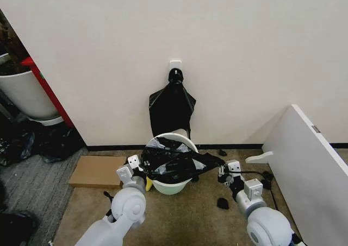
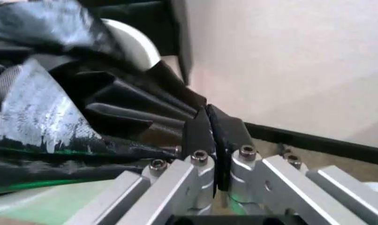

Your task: Place the garbage bag over the trash bin.

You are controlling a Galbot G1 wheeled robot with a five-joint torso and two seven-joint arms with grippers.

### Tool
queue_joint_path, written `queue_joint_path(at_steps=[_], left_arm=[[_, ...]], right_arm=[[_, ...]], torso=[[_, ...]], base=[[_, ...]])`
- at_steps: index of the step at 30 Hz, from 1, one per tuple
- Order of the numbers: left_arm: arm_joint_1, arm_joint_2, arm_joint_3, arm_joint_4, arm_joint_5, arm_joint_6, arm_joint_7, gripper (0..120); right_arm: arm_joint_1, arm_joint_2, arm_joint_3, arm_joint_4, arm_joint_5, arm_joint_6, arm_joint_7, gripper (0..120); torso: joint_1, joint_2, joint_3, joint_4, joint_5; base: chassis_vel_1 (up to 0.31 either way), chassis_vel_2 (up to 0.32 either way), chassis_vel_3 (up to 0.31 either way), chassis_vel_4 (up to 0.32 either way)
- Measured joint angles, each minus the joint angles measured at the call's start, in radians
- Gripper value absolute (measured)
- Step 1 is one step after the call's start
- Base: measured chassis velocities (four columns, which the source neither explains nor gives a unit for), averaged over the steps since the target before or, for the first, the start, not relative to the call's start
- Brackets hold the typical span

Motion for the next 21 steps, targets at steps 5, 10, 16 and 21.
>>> queue_joint_path(at_steps=[5, 10, 16, 21], left_arm=[[0.023, 0.014, -0.005, -0.023, 0.036, 0.005, 0.024, 4], [0.041, 0.023, -0.005, -0.039, 0.072, 0.009, 0.050, 4], [0.048, 0.028, -0.005, -0.046, 0.090, 0.012, 0.064, 4], [0.069, 0.053, 0.005, -0.057, 0.188, 0.010, 0.157, 4]], right_arm=[[-0.032, 0.006, 0.011, 0.028, -0.051, 0.084, -0.087, 12], [-0.080, -0.015, 0.061, 0.082, -0.121, 0.163, -0.192, 30], [-0.100, -0.029, 0.100, 0.105, -0.197, 0.212, -0.241, 50], [-0.058, -0.071, 0.114, 0.105, -0.285, 0.279, -0.351, 68]], torso=[[0.000, 0.000, 0.000, 0.0001, 0.0001], [0.000, 0.000, 0.000, 0.0000, -0.0002], [0.000, 0.000, 0.000, -0.0001, -0.0001], [0.000, 0.000, 0.000, 0.0000, -0.0001]], base=[[0.000, 0.000, 0.000, 0.000], [0.000, 0.000, 0.000, 0.000], [0.000, 0.000, 0.000, 0.000], [0.000, 0.000, 0.000, 0.000]])
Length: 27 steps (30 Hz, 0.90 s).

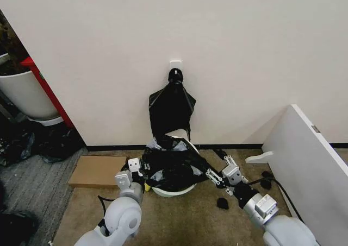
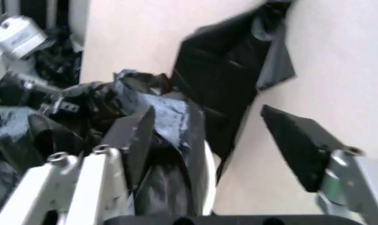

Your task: Place the garbage bag over the trash bin.

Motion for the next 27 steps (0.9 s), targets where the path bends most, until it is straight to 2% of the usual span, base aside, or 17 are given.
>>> queue_joint_path(at_steps=[3, 6, 10, 14, 19, 20, 27], left_arm=[[0.017, 0.031, 0.007, -0.009, 0.084, -0.009, 0.090, 4], [0.030, 0.044, 0.007, -0.013, 0.126, -0.016, 0.119, 4], [0.043, 0.046, 0.007, -0.019, 0.143, -0.017, 0.129, 4], [0.057, 0.053, 0.006, -0.022, 0.150, -0.020, 0.129, 4], [0.078, 0.053, 0.000, -0.031, 0.157, -0.027, 0.130, 4], [0.078, 0.053, 0.000, -0.031, 0.157, -0.027, 0.130, 4], [0.083, 0.049, 0.003, -0.031, 0.158, -0.035, 0.130, 4]], right_arm=[[0.081, -0.039, -0.050, -0.057, -0.100, 0.025, -0.062, 81], [0.109, -0.050, -0.091, -0.088, -0.178, 0.066, -0.089, 93], [0.131, -0.025, -0.131, -0.104, -0.290, 0.097, -0.089, 100], [0.164, 0.001, -0.168, -0.135, -0.382, 0.112, -0.076, 100], [0.209, 0.009, -0.202, -0.179, -0.421, 0.122, -0.042, 82], [0.209, 0.009, -0.202, -0.179, -0.421, 0.122, -0.042, 82], [0.222, 0.006, -0.208, -0.201, -0.432, 0.125, -0.057, 55]], torso=[[0.000, 0.000, 0.000, 0.0001, 0.0002], [0.000, 0.000, 0.000, 0.0001, 0.0001], [0.000, 0.000, 0.000, -0.0001, 0.0000], [0.000, 0.000, 0.000, 0.0000, 0.0003], [0.000, 0.000, 0.000, 0.0000, 0.0000], [0.000, 0.000, 0.000, 0.0000, 0.0000], [0.000, 0.000, 0.000, -0.0001, 0.0000]], base=[[0.000, 0.000, 0.000, 0.000], [0.000, 0.000, 0.000, 0.000], [0.000, 0.000, 0.000, 0.000], [0.000, 0.000, 0.000, 0.000], [0.000, 0.000, 0.000, 0.000], [0.000, 0.000, 0.000, 0.000], [0.000, 0.000, 0.000, 0.000]])
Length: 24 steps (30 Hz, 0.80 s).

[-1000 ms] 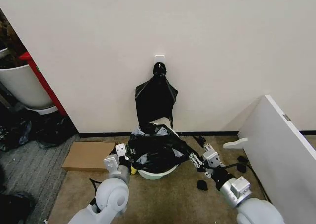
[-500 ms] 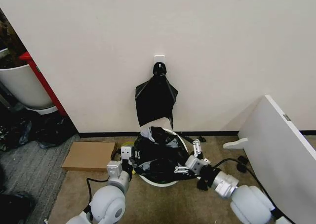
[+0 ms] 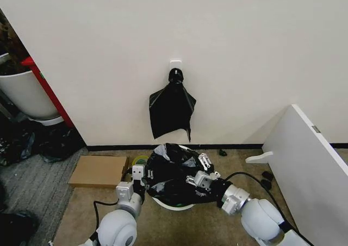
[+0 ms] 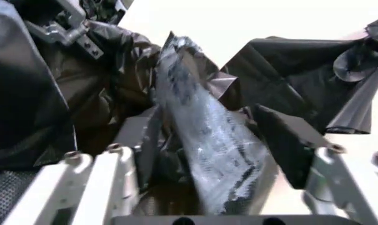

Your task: Place the garbage bag over the trash bin.

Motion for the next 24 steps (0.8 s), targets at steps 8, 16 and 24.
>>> queue_joint_path(at_steps=[8, 16, 24], left_arm=[[-0.006, 0.001, 0.005, 0.001, 0.000, -0.001, -0.001, 4], [-0.008, 0.019, 0.006, 0.000, 0.000, -0.006, 0.001, 4], [0.006, 0.031, 0.000, 0.016, 0.083, -0.061, 0.043, 4]], right_arm=[[-0.001, -0.008, 0.000, -0.003, -0.004, 0.015, -0.020, 29], [-0.018, -0.014, 0.001, 0.004, 0.048, 0.026, -0.024, 0], [-0.025, -0.014, -0.001, 0.020, 0.284, -0.020, -0.005, 0]], torso=[[0.000, 0.000, 0.000, 0.0000, 0.0000], [0.000, 0.000, 0.000, 0.0000, 0.0000], [0.000, 0.000, 0.000, -0.0001, 0.0000]], base=[[0.000, 0.000, 0.000, 0.000], [0.000, 0.000, 0.000, 0.000], [0.000, 0.000, 0.000, 0.000]])
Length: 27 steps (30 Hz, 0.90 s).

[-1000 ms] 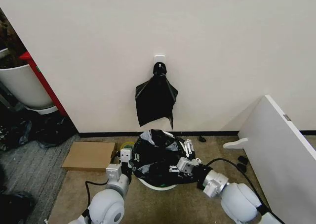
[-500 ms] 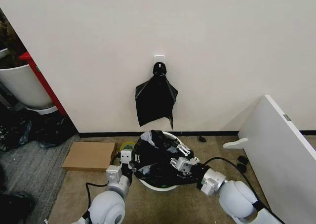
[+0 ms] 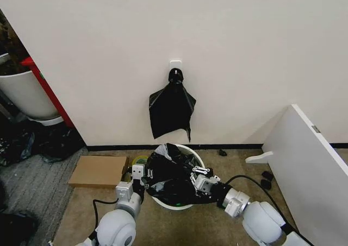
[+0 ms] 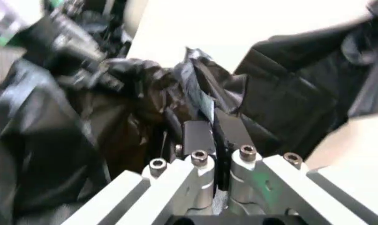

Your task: Place the garbage bag over the trash bin.

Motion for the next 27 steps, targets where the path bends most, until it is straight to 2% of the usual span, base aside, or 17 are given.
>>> queue_joint_path(at_steps=[3, 4, 8, 11, 17, 23, 27], left_arm=[[0.022, 0.003, -0.004, -0.001, 0.044, -0.036, 0.022, 4], [0.022, 0.003, -0.004, -0.001, 0.044, -0.036, 0.022, 4], [0.049, 0.012, -0.016, -0.001, 0.119, -0.102, 0.065, 4], [0.072, 0.023, -0.024, -0.014, 0.181, -0.130, 0.089, 4], [0.092, 0.046, -0.038, -0.024, 0.259, -0.185, 0.136, 4], [0.091, 0.049, -0.039, -0.020, 0.264, -0.276, 0.177, 4], [0.087, 0.034, -0.041, 0.000, 0.231, -0.340, 0.185, 4]], right_arm=[[0.031, -0.005, 0.000, 0.004, 0.143, -0.056, 0.036, 0], [0.031, -0.005, 0.000, 0.004, 0.143, -0.056, 0.036, 0], [0.101, -0.018, 0.005, -0.014, 0.301, -0.126, 0.108, 0], [0.151, -0.025, 0.006, -0.040, 0.362, -0.192, 0.143, 0], [0.190, -0.048, 0.009, -0.086, 0.434, -0.243, 0.153, 0], [0.187, -0.092, 0.003, -0.120, 0.471, -0.249, 0.130, 0], [0.157, -0.113, 0.037, -0.132, 0.561, -0.245, 0.095, 0]], torso=[[0.000, 0.000, 0.000, 0.0001, 0.0000], [0.000, 0.000, 0.000, 0.0001, 0.0000], [0.000, 0.000, 0.000, 0.0001, 0.0000], [0.000, 0.000, 0.000, 0.0002, 0.0000], [0.000, 0.000, 0.000, 0.0002, 0.0001], [0.000, 0.000, 0.000, 0.0000, 0.0001], [0.000, 0.000, 0.000, 0.0002, 0.0001]], base=[[0.000, 0.000, 0.000, 0.000], [0.000, 0.000, 0.000, 0.000], [0.000, 0.000, 0.000, 0.000], [0.000, 0.000, 0.000, 0.000], [0.000, 0.000, 0.000, 0.000], [0.000, 0.000, 0.000, 0.000], [0.000, 0.000, 0.000, 0.000]])
